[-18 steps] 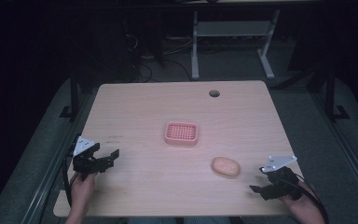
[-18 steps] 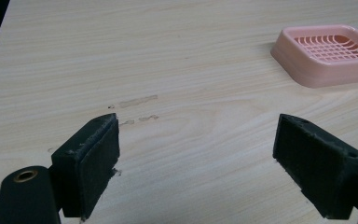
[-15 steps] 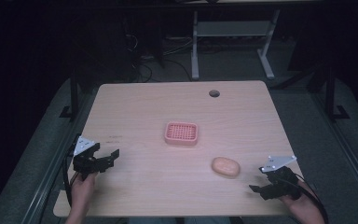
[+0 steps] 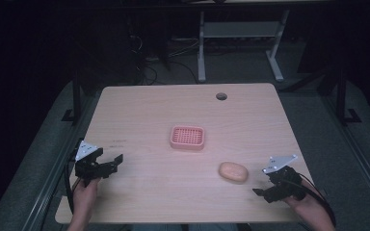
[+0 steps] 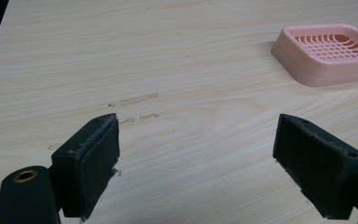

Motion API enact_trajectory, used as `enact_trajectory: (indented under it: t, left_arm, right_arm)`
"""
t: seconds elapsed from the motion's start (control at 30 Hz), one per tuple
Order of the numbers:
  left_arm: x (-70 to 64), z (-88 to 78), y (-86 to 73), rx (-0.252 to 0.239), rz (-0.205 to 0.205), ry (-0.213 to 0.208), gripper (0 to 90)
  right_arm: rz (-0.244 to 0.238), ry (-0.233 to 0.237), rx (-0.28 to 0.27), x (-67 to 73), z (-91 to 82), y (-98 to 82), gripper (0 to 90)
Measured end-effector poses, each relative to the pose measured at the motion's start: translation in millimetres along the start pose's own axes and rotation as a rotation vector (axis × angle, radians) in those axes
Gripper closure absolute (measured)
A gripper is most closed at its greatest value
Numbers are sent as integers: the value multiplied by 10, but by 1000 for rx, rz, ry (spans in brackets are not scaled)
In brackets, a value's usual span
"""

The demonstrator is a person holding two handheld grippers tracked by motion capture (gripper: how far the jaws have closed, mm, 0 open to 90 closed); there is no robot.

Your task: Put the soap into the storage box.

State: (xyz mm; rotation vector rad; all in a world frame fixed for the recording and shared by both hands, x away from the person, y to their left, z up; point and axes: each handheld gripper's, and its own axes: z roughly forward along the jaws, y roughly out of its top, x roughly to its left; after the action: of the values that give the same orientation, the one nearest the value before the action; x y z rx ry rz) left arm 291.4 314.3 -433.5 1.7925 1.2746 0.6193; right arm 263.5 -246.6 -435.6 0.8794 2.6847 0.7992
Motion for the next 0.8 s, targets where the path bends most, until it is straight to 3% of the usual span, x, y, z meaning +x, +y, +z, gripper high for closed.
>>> enact_trajectory:
  t: [0.3, 0.47, 0.53, 0.57, 0.8]
  left_arm:
    - [-6, 8, 0, -1, 0, -2, 143]
    - [0, 5, -3, -4, -6, 1, 143]
    - [6, -2, -2, -4, -7, 1, 143]
    - [5, -3, 0, -5, -6, 1, 142]
    - [0, 2, 4, -3, -3, -1, 142]
  right_arm:
    - [-34, 36, 42, -4, 93, 276, 171]
    - [-32, 57, 38, -21, 93, 385, 169]
    - [-49, 58, 60, -17, 100, 465, 169]
    - [-80, 56, 59, -28, 111, 485, 169]
    - [-106, 76, 100, -24, 218, 617, 169]
